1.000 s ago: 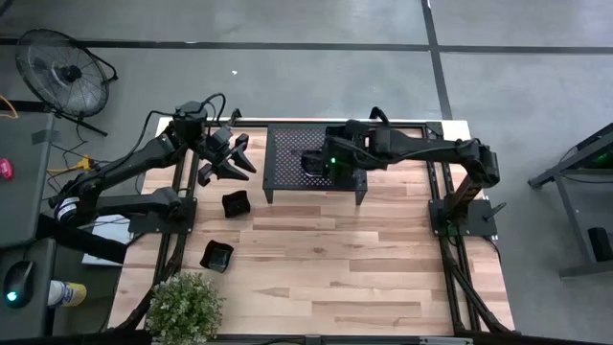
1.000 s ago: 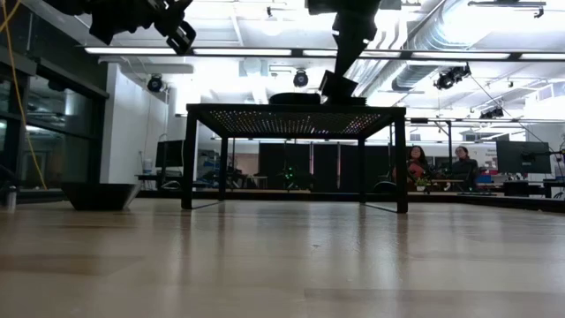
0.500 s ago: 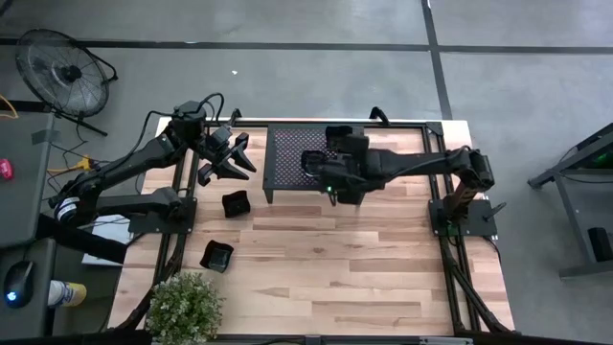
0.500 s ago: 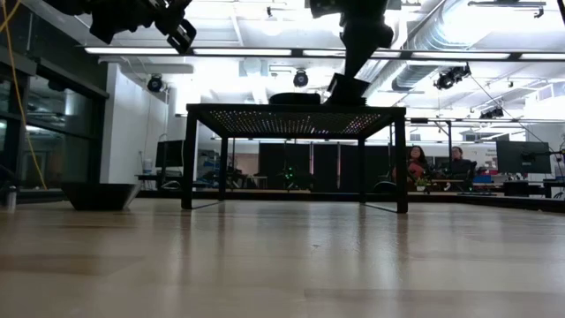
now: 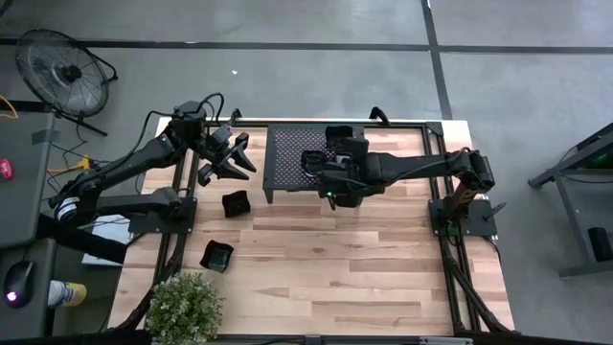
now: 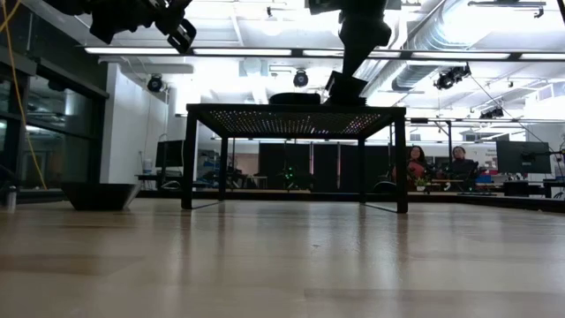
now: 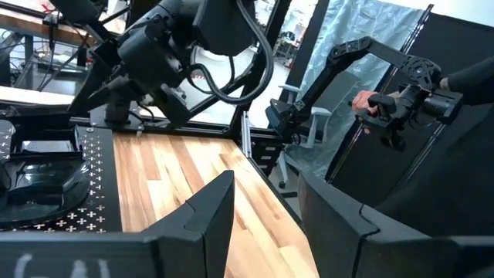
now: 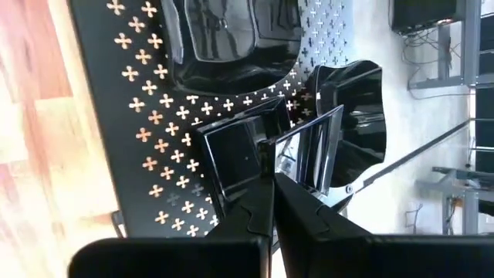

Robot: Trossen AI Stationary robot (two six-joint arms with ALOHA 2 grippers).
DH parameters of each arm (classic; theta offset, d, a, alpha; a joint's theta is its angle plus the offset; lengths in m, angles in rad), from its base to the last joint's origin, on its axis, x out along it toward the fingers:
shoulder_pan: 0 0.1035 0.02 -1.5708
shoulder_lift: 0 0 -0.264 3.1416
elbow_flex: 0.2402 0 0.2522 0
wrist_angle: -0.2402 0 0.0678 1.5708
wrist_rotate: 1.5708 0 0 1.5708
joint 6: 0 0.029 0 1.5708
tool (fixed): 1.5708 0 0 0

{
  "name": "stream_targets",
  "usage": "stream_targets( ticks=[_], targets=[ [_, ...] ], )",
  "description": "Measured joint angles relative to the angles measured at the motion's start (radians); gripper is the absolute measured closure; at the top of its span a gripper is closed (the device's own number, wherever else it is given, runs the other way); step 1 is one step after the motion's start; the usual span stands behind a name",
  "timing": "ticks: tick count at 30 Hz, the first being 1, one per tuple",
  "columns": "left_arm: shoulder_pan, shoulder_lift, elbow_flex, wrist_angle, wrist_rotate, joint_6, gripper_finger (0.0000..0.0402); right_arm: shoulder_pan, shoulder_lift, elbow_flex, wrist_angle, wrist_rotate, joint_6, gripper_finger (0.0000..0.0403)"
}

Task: Pick & Place Mini shaped plates
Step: Stack the black square plate on top of the other black square plates on the shelf

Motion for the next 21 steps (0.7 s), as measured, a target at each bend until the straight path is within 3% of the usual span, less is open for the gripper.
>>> stream_targets(
  ticks=[21],
  targets=[
    [0.0,0.0,0.0,-0.008,0.0,0.0,0.0259,-0.037,0.001,0.0,0.066,-0.136,-0.066,0.0403]
  ],
)
